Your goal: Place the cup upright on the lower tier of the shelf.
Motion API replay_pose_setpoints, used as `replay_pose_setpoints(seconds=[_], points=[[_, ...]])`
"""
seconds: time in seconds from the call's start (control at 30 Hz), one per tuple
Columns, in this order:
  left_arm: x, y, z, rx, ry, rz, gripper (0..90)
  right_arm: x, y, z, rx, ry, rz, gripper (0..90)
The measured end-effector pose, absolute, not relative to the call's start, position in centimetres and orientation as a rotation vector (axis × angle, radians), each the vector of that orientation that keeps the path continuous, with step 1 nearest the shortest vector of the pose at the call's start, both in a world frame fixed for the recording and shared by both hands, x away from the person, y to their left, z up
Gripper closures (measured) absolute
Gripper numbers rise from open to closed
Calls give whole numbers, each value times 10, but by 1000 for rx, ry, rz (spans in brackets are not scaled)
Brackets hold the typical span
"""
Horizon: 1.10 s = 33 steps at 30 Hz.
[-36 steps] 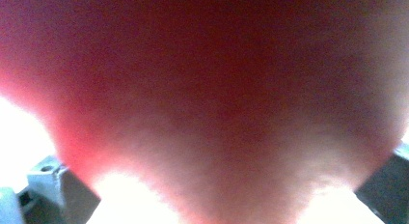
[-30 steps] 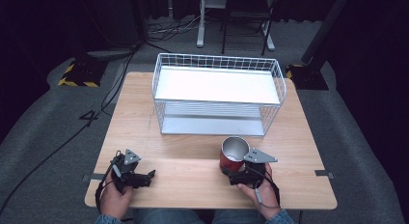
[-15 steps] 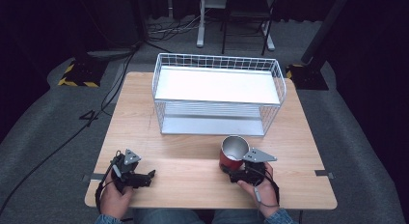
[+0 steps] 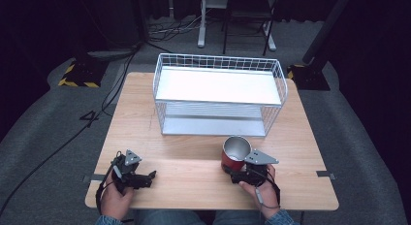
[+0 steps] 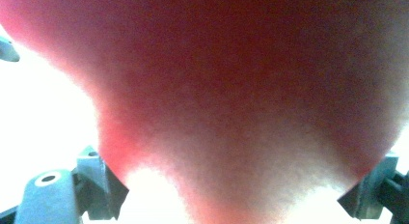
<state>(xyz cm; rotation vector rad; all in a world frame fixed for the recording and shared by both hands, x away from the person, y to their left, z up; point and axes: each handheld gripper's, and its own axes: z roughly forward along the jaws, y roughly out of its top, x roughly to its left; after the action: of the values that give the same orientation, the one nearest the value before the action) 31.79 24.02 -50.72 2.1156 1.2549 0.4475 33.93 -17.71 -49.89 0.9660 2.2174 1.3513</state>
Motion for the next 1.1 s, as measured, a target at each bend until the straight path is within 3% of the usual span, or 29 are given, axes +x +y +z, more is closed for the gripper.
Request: replay_pose_setpoints(seconds=[0.5,1.1], points=[[318,240,-507,2115,1255,447,0,352,-172,-472,947,2196,1364,165],[316,239,-507,2115,1252,447,0,401,-147,-455,961,2213,1338,165]])
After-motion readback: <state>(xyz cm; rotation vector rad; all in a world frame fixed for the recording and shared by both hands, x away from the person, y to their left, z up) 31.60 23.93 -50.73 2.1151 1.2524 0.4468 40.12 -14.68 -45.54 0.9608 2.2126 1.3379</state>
